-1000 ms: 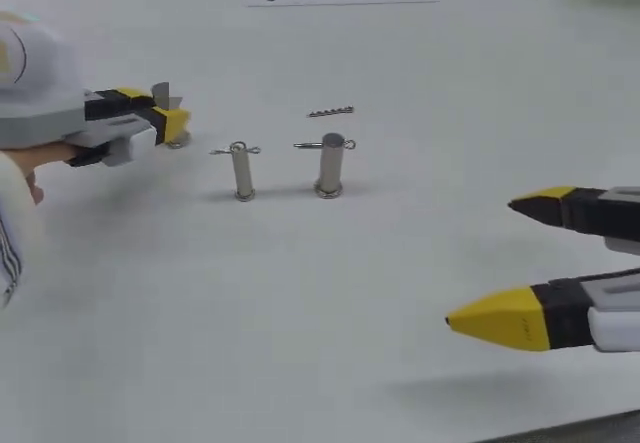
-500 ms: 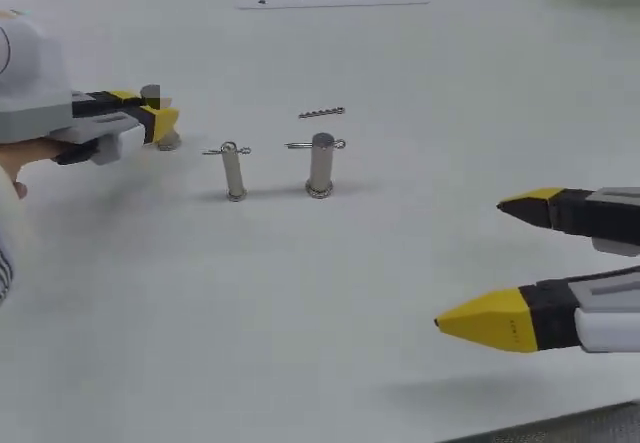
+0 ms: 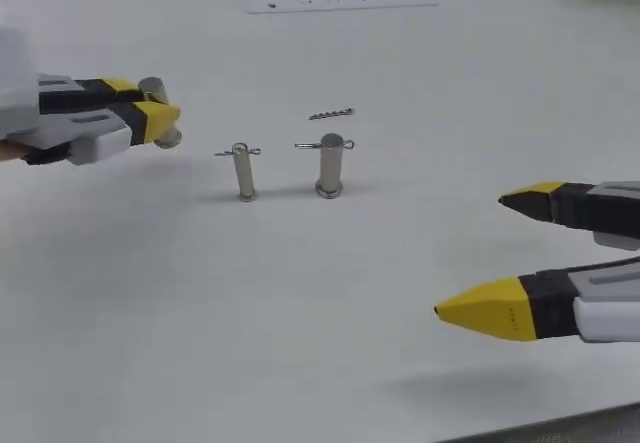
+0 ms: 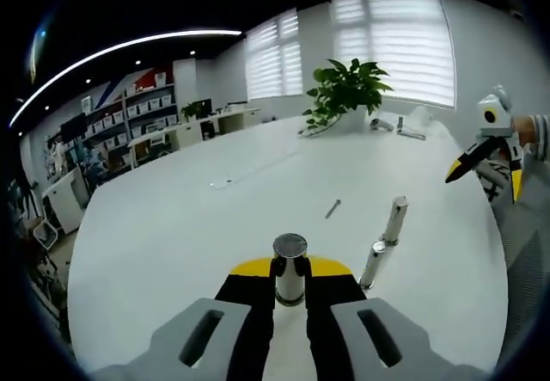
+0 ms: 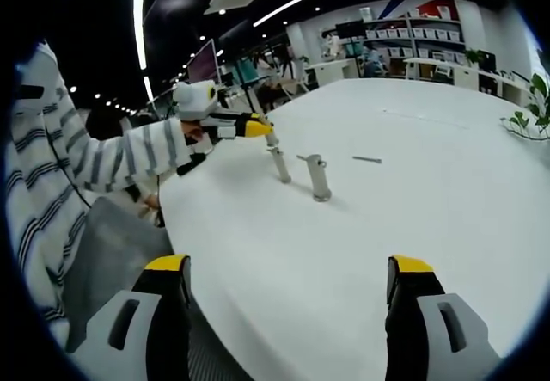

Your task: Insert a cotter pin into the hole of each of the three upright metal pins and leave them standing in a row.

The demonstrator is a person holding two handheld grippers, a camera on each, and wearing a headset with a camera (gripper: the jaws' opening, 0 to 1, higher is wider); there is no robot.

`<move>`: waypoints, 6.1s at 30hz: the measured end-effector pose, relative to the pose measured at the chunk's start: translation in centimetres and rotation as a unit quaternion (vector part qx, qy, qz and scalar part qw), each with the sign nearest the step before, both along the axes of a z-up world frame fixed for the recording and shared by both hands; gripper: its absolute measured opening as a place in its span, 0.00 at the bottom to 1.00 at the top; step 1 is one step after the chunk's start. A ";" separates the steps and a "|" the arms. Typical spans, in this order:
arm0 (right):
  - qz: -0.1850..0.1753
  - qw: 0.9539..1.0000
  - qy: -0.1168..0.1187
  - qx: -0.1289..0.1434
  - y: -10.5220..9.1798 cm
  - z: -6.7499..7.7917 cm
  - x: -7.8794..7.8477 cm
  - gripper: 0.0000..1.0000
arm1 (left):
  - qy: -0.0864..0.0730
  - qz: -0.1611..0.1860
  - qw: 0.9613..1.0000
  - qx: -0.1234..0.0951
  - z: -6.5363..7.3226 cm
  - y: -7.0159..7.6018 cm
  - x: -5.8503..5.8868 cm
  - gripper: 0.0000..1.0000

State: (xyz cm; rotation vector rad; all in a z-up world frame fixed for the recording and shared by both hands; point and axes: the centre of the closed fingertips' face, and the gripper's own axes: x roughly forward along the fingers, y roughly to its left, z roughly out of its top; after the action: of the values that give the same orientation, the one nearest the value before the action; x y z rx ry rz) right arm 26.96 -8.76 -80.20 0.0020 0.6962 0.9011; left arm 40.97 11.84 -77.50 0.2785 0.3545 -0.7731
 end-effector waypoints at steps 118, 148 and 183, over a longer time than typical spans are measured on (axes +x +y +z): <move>-0.008 1.000 -0.009 0.017 0.7 0.1 -0.8 0.94 | 0.109 -0.071 0.991 -0.028 -3.8 -5.2 -13.7 0.99; 0.051 0.997 -0.010 -0.064 -2.2 1.7 6.9 0.93 | 0.138 -0.013 0.983 -0.121 -2.1 -3.5 -14.7 0.99; 0.150 0.973 0.001 -0.176 2.0 -2.7 19.4 0.61 | 0.169 0.016 0.968 -0.187 -3.1 -2.6 -15.2 0.95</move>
State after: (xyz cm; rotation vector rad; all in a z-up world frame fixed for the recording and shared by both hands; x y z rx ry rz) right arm 46.40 -6.72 -82.89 -0.4283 0.8652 1.0545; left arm 25.80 9.29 -80.57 -0.2170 0.5227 -0.8398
